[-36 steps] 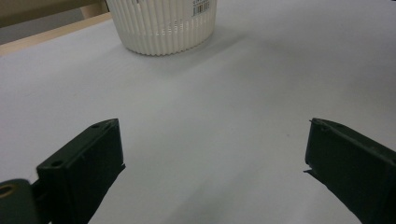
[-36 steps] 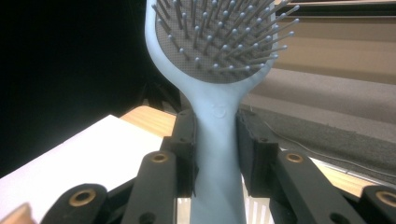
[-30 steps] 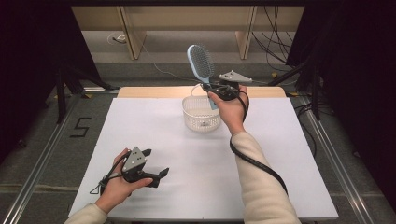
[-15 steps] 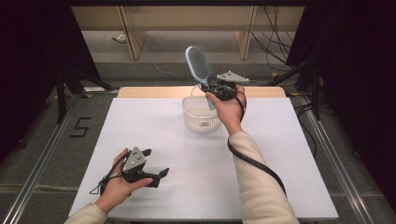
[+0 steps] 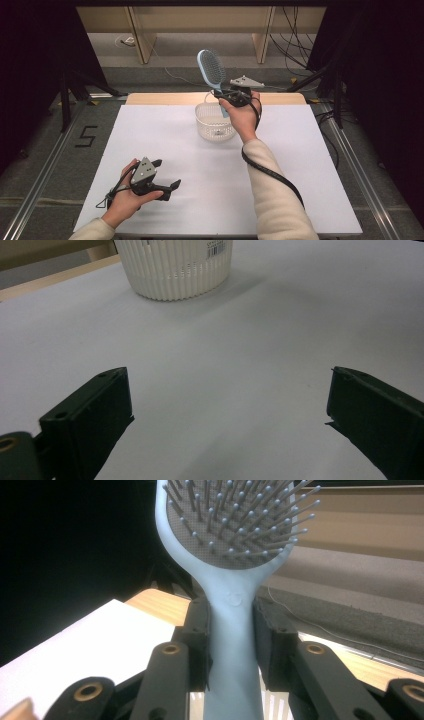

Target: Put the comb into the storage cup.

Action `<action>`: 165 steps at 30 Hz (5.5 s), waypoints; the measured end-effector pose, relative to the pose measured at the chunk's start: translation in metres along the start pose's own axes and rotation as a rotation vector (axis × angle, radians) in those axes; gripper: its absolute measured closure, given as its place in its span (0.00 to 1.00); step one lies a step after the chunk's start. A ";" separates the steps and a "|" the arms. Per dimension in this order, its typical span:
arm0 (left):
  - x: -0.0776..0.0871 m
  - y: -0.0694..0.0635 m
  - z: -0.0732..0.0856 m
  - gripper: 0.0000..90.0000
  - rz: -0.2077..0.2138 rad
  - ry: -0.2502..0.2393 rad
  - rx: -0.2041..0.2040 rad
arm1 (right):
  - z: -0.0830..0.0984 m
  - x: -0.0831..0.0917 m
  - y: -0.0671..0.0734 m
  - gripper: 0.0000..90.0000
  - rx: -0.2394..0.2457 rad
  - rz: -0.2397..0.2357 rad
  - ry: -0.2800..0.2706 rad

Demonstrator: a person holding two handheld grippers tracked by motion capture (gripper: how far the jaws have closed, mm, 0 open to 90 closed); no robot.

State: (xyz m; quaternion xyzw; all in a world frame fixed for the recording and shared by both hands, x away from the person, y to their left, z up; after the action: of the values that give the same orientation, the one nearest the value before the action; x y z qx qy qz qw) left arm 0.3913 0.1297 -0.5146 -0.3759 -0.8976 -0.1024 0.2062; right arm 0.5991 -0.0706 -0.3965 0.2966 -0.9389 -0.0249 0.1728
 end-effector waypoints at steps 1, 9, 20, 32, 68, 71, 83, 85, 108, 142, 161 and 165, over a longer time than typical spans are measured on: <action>0.000 0.000 0.000 0.04 0.001 -0.001 0.001 | 0.000 0.000 0.000 0.78 0.000 0.001 0.000; 0.001 0.000 -0.001 0.04 -0.004 -0.003 -0.003 | 0.001 -0.005 0.001 0.78 0.003 0.005 0.004; 0.001 0.000 -0.001 0.04 -0.001 -0.003 -0.003 | 0.004 -0.010 0.001 0.78 0.011 0.012 0.014; 0.001 -0.002 -0.001 0.04 0.004 -0.003 -0.005 | 0.004 -0.013 -0.002 0.78 0.018 0.022 0.023; 0.000 -0.003 0.000 0.04 0.007 0.001 -0.004 | 0.019 -0.022 -0.005 0.78 0.080 0.033 0.051; 0.000 -0.003 -0.001 0.04 0.008 0.000 -0.005 | 0.022 -0.022 -0.006 0.78 0.083 0.037 0.058; -0.001 -0.003 0.000 0.04 0.009 0.002 -0.001 | 0.029 -0.023 -0.010 0.78 0.098 0.051 0.074; -0.001 -0.003 0.000 0.04 0.009 0.002 -0.004 | 0.029 -0.023 -0.010 0.78 0.094 0.046 0.074; 0.000 -0.002 -0.001 0.04 0.005 0.001 -0.007 | 0.036 -0.017 -0.008 0.77 0.159 0.028 0.129; 0.000 -0.001 0.000 0.04 -0.001 0.004 -0.010 | 0.056 0.026 -0.012 0.35 0.074 -0.093 0.238; 0.000 0.002 0.000 0.04 -0.019 0.002 0.000 | 0.082 0.085 -0.027 0.24 0.075 -0.114 0.173; 0.000 0.003 0.000 0.04 -0.025 0.000 -0.001 | 0.088 0.097 -0.028 0.23 0.081 -0.120 0.158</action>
State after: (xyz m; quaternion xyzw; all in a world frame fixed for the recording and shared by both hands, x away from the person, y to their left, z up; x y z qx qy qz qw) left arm 0.3931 0.1317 -0.5139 -0.3647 -0.9022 -0.1057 0.2045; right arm 0.5105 -0.1533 -0.4532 0.3602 -0.9031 0.0261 0.2324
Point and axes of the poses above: each handheld gripper's, and its own axes: x roughly backward along the jaws, z roughly out of its underside, y roughly to its left, the point moved 8 cm from there along -x, roughly forward along the jaws, and after that the axes turned 3 degrees about -x, right-handed, at the moved point
